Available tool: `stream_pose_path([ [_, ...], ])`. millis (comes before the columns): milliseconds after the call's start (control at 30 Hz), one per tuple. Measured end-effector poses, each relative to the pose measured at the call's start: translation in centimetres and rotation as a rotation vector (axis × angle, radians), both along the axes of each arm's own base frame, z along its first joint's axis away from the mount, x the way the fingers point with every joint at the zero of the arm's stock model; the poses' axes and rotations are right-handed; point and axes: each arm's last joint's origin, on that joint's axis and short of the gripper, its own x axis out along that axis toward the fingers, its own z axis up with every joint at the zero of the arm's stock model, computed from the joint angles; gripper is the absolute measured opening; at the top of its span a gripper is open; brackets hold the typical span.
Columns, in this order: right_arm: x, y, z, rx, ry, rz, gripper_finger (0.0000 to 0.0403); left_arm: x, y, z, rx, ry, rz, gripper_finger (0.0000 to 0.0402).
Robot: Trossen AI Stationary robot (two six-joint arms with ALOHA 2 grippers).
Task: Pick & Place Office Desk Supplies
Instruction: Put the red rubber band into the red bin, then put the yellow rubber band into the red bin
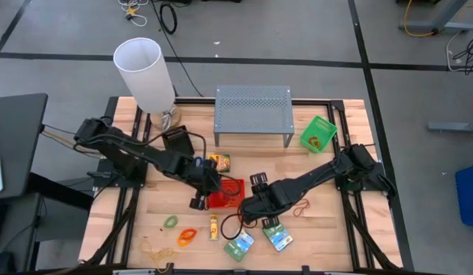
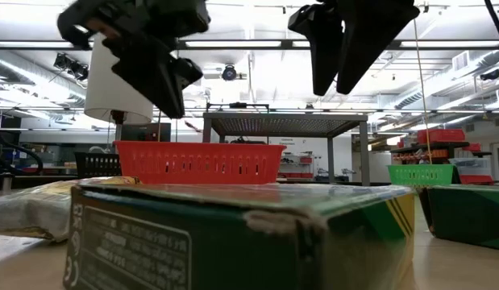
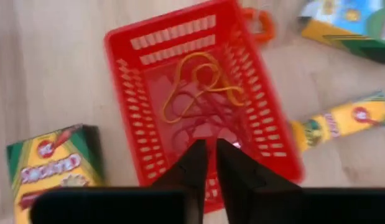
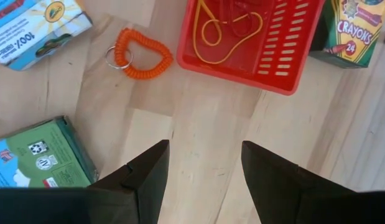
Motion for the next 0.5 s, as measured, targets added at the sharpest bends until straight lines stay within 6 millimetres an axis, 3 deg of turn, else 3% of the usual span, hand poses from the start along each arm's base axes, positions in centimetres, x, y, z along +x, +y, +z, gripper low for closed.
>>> stream_pose_path([
  [300,0.1,0.0,0.0,0.001,-0.005,0.006,0.0208,0.4,-0.2,-0.5,0.000,-0.003,-0.030,0.0195],
  [500,0.0,0.0,0.0,-0.001,-0.003,0.009,0.0208,-0.8,0.3,-1.0,0.055,0.116,0.091,0.0269],
])
